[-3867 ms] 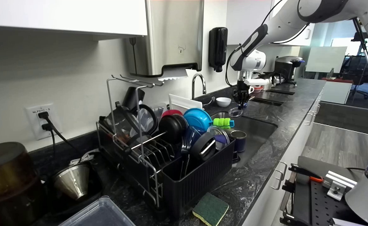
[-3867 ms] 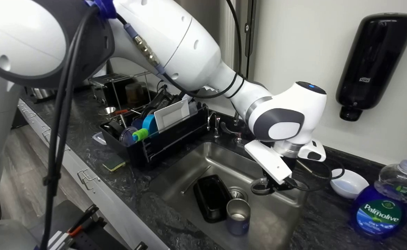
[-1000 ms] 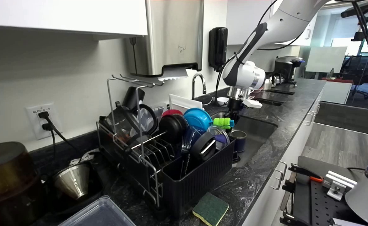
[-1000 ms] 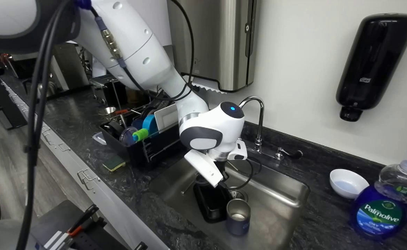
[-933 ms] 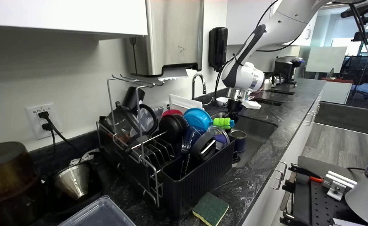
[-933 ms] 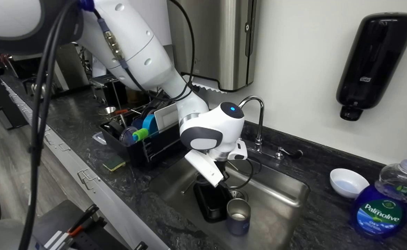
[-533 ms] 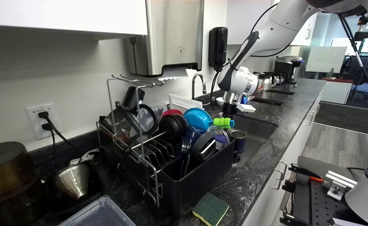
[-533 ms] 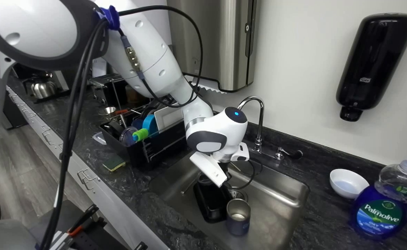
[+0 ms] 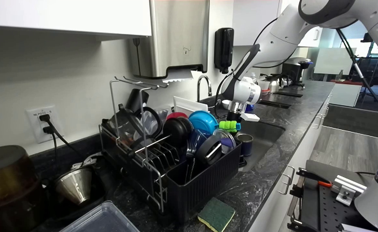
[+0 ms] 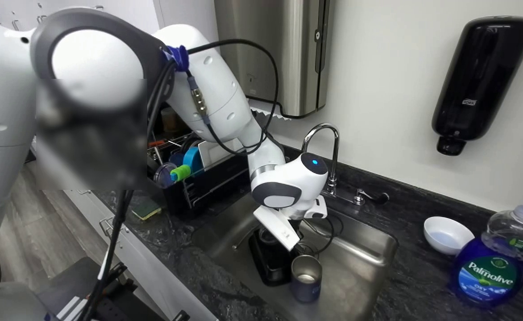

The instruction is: Take the lid off the travel mug and put it on the black Tupperware

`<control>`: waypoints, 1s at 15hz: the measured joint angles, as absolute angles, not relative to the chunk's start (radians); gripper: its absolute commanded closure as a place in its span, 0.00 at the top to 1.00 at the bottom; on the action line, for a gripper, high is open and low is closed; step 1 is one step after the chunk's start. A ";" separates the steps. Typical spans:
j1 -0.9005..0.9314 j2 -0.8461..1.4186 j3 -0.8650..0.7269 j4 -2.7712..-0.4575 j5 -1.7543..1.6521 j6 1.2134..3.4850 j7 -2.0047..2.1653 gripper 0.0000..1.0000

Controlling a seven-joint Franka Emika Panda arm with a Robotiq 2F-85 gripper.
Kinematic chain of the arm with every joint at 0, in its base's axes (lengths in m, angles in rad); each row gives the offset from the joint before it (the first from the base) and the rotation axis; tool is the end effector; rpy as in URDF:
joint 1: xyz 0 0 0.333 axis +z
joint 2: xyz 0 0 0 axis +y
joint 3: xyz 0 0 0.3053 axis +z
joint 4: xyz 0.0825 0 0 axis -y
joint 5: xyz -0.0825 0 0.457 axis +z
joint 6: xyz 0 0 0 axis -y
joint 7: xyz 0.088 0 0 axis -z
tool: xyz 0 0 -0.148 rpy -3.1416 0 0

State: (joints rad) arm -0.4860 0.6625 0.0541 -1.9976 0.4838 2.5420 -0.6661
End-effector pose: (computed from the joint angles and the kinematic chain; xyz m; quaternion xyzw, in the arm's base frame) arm 0.5569 -0.2466 0.0002 -0.9838 0.0956 -0.0221 0.1503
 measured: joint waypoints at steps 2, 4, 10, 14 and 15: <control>-0.499 0.695 0.058 -1.970 0.484 2.538 -0.666 0.02; -0.513 0.720 0.064 -1.946 0.484 2.530 -0.666 0.02; -0.543 0.751 0.080 -1.891 0.483 2.453 -0.667 0.50; -0.549 0.752 0.080 -1.870 0.483 2.405 -0.668 0.78; -0.550 0.753 0.080 -1.866 0.483 2.396 -0.668 0.84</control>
